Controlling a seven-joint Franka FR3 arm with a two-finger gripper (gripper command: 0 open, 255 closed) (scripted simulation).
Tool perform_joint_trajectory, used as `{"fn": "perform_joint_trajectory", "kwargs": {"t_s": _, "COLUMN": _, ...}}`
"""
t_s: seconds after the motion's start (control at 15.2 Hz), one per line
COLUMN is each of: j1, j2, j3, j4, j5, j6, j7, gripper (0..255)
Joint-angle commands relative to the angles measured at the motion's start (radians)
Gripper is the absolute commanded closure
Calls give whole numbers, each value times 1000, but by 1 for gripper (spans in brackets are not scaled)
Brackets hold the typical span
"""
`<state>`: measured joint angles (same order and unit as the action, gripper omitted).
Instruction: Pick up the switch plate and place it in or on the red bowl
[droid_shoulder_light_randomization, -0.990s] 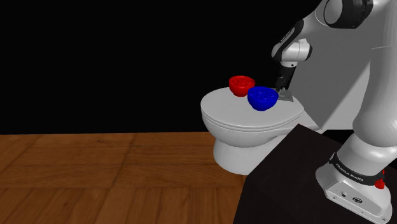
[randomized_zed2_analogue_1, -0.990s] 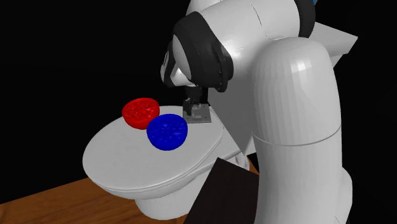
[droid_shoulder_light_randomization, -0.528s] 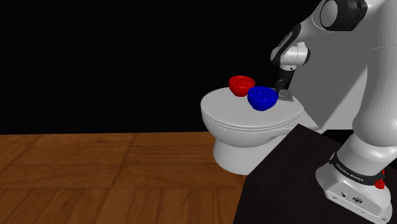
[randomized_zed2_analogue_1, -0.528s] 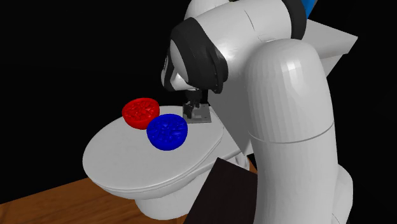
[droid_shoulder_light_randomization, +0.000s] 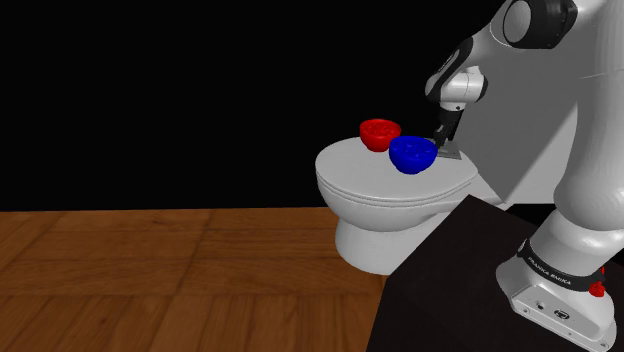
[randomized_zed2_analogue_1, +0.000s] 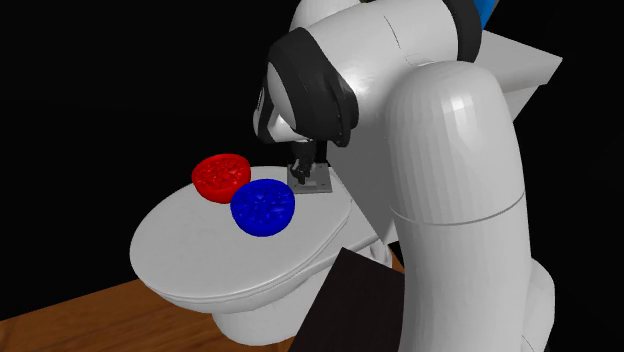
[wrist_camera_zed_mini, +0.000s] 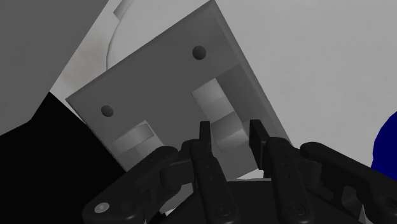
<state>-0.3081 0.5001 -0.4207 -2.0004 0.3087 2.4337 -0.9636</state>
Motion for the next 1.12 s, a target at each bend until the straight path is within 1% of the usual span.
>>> {"fn": "perform_joint_trajectory", "kwargs": {"t_s": 0.0, "j1": 0, "j2": 0, "j3": 0, "j4": 0, "j5": 0, "j6": 0, "j7": 0, "gripper": 255}}
{"fn": "perform_joint_trajectory", "kwargs": {"t_s": 0.26, "j1": 0, "j2": 0, "j3": 0, "j4": 0, "j5": 0, "j6": 0, "j7": 0, "gripper": 255}}
{"fn": "perform_joint_trajectory", "kwargs": {"t_s": 1.06, "j1": 35, "j2": -116, "j3": -48, "j4": 11, "j5": -74, "j6": -118, "j7": 48, "gripper": 255}}
